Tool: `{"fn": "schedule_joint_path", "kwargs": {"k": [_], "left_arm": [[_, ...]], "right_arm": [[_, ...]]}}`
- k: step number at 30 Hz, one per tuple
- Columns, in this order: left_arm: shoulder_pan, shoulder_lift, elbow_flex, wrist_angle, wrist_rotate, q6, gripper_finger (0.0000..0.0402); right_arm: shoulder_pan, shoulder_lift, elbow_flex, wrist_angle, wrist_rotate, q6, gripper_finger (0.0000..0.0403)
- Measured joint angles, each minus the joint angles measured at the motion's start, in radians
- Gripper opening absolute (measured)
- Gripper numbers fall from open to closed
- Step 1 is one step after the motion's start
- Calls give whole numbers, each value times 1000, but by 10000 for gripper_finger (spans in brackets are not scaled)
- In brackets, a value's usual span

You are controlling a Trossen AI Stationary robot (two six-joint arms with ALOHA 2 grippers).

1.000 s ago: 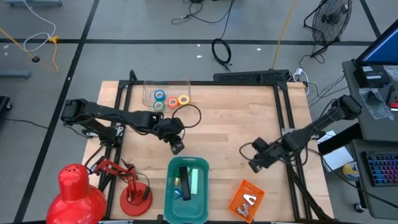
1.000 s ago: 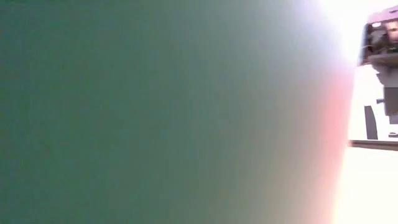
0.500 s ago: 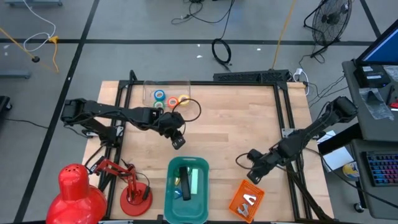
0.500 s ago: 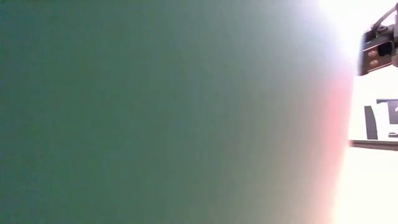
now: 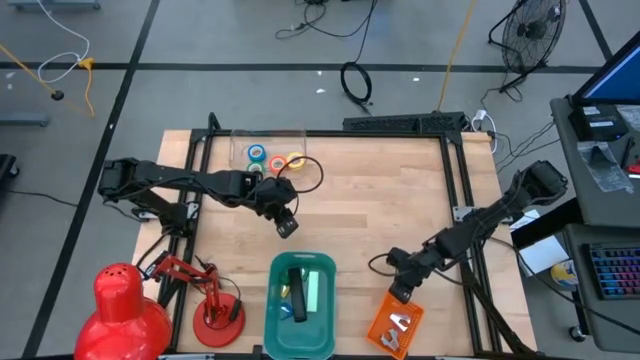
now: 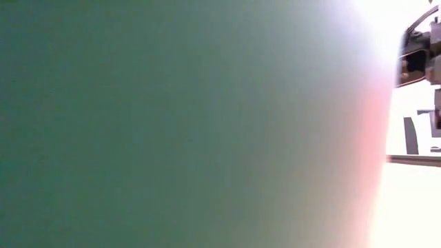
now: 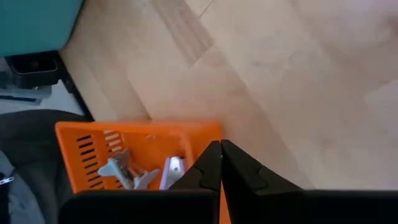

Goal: Pick and place Stapler, Stapler remover, tape
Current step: Adjust the orange bin

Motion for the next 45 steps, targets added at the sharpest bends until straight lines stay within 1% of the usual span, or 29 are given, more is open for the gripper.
{"fn": "schedule_joint_path", "kwargs": {"k": [5,12,15,17,19,21,25,27,29,32,34,37,42,45], "left_arm": [[0,0,0,0,0,-1,92],[0,0,0,-22,1,-8,92],[0,0,0,-26,1,-9,92],[0,0,0,-28,2,-8,92],[0,0,0,-28,2,-8,92],[0,0,0,-27,2,-7,92],[0,0,0,-24,3,-2,92],[0,0,0,-24,3,0,92],[0,0,0,-23,3,-1,92],[0,0,0,-25,21,-6,92],[-7,0,0,-26,39,-14,92],[-34,0,0,-25,38,-27,92],[-85,0,0,0,-16,-104,92],[-118,0,0,28,-49,-154,92]], "right_arm": [[-46,0,0,0,-4,-63,0],[-115,0,0,28,-54,-154,0],[-135,-10,0,19,-49,-172,0],[-143,-30,6,6,-27,-173,0],[-144,-49,41,-64,1,-191,0],[-139,-67,106,-203,35,-214,0],[-98,-77,297,-493,107,-303,0],[-59,-76,394,-593,164,-342,0],[-24,-65,474,-653,212,-362,0],[25,-30,556,-688,230,-342,0],[57,8,589,-697,234,-306,0],[114,69,595,-722,238,-240,0],[178,167,594,-808,238,-123,0],[196,183,594,-790,238,-93,0]]}}
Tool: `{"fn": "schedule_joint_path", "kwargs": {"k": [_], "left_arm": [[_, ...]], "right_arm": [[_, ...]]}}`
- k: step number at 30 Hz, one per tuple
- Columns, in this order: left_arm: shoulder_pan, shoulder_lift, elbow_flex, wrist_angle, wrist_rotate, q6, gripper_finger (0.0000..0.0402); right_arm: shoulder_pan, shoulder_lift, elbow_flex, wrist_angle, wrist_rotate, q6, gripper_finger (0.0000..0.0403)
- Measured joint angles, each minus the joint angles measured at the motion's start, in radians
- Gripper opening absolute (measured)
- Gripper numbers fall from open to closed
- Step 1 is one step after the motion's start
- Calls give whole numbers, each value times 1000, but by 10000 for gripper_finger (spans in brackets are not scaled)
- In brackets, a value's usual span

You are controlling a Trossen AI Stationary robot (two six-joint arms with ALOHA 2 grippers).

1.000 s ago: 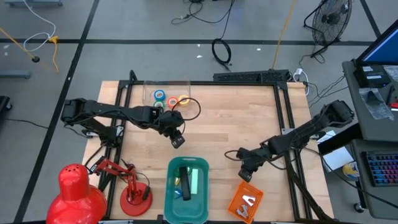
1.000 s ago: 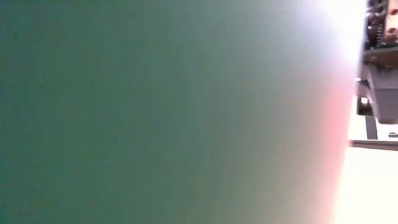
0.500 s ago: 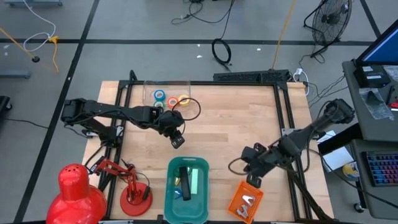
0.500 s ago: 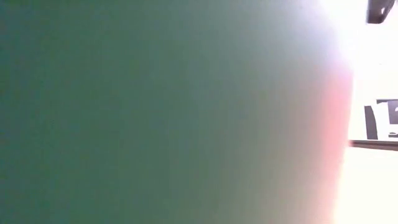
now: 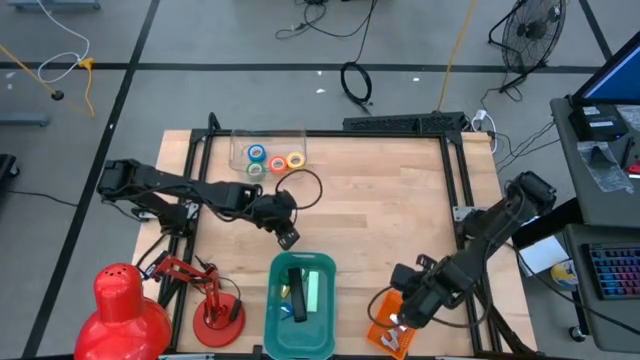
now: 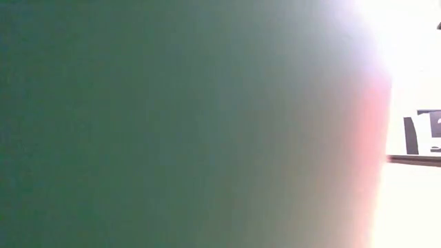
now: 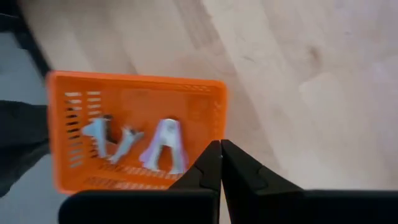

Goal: Pick and place Stapler, Stapler remover, tape
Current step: Adjust the orange bin

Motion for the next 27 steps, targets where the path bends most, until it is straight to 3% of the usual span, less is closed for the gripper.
{"fn": "schedule_joint_path", "kwargs": {"k": [5,13,18,22,27], "left_arm": [[-45,0,0,19,-40,-76,92],[-114,0,0,70,-135,-143,92],[-141,0,0,95,-137,-169,92],[-162,0,0,96,-135,-168,92],[-173,0,0,96,-141,-168,92]], "right_arm": [[38,2,-3,35,-29,29,27],[68,4,-91,21,-29,169,142],[59,5,-174,189,-31,195,198],[53,4,-226,304,-35,216,216],[47,4,-242,260,-43,177,211]]}}
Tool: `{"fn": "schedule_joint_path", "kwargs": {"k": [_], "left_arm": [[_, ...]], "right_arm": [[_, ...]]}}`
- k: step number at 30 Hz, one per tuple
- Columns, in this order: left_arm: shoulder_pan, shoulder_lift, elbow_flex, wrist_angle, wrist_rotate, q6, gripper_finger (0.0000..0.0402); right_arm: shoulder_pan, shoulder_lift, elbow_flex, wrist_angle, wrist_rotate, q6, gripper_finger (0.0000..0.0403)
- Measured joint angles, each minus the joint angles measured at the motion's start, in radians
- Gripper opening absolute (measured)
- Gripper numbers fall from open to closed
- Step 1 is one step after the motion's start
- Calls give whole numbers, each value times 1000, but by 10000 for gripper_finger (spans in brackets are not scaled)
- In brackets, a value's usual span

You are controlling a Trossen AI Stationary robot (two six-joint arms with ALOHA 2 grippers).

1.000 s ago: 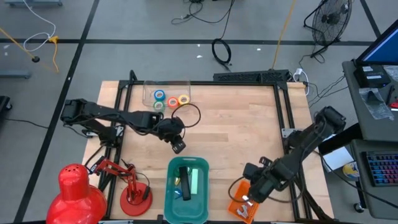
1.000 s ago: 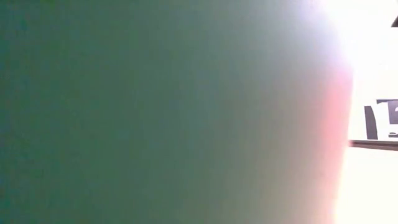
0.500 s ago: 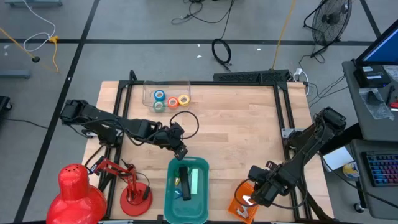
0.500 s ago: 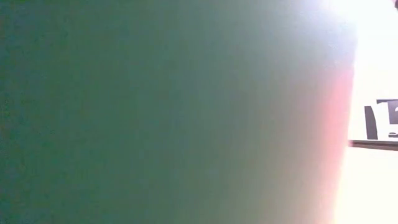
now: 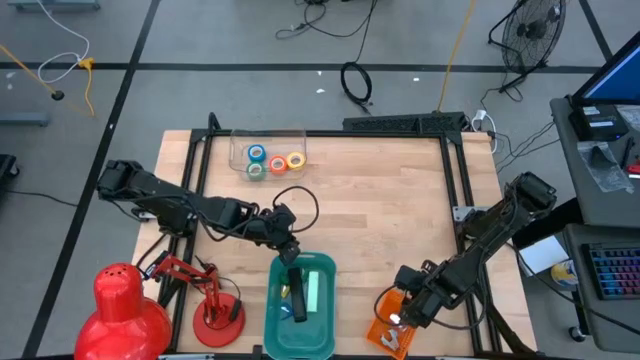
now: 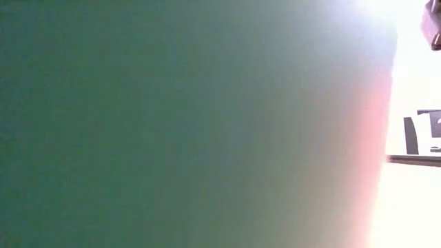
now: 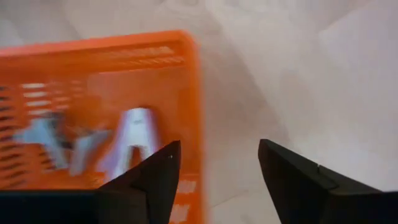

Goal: Pick and place Stapler, Stapler remover, tape
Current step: Adjust the orange bin

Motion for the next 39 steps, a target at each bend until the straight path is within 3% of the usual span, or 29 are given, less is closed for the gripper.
{"fn": "schedule_joint_path", "kwargs": {"k": [9,18,31,39], "left_arm": [[3,0,0,-2,-3,18,92],[10,0,0,-4,-1,30,92],[10,0,0,-12,8,22,92],[9,0,0,-20,28,10,92]], "right_arm": [[-8,1,-12,-15,41,-94,152],[-45,1,-36,41,1,-197,13],[-186,1,-36,108,-130,-614,5],[-210,1,-21,93,-169,-731,4]]}}
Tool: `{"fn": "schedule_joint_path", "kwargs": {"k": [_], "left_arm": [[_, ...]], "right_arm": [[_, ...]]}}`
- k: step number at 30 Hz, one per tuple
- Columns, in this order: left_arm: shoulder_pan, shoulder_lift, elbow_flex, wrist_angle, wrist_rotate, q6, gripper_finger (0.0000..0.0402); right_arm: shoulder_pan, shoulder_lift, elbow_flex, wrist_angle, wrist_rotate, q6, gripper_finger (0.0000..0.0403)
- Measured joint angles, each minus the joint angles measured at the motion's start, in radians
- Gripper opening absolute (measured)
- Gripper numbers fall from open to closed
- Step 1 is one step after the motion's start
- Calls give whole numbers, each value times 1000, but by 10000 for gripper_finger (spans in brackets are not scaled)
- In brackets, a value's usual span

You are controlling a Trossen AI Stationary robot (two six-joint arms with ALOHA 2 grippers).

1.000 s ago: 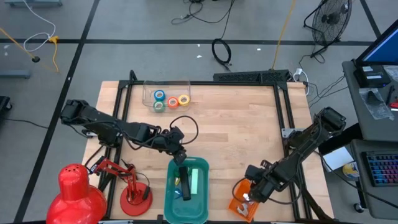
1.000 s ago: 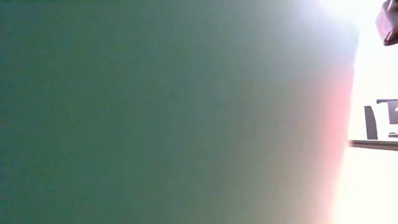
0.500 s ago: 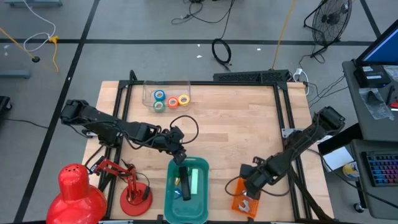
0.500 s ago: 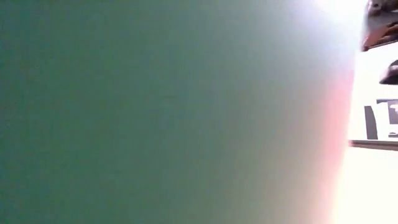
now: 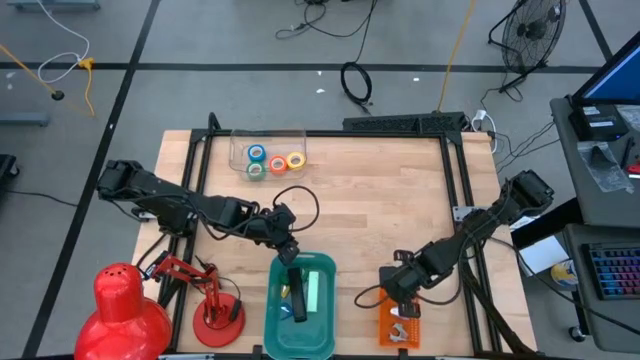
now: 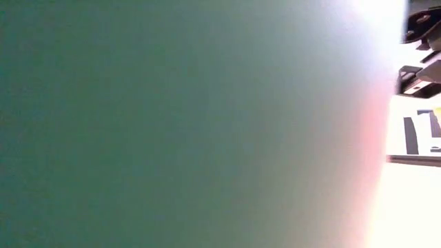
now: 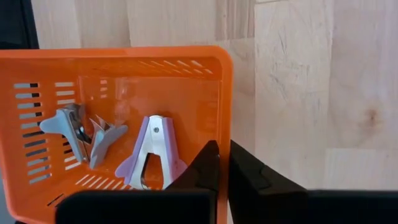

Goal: Pick and place Stapler, Stapler remover, tape
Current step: Adjust the orange bin

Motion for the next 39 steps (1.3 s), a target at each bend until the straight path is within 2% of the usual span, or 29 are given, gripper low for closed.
{"fn": "schedule_joint_path", "kwargs": {"k": [8,29,39], "left_arm": [[0,0,0,-4,2,0,92],[2,0,0,-2,-14,-7,92],[2,0,0,-2,-14,-8,92]], "right_arm": [[0,0,0,0,23,0,4],[0,0,1,20,-1,-31,9],[0,0,2,62,-1,-20,61]]}}
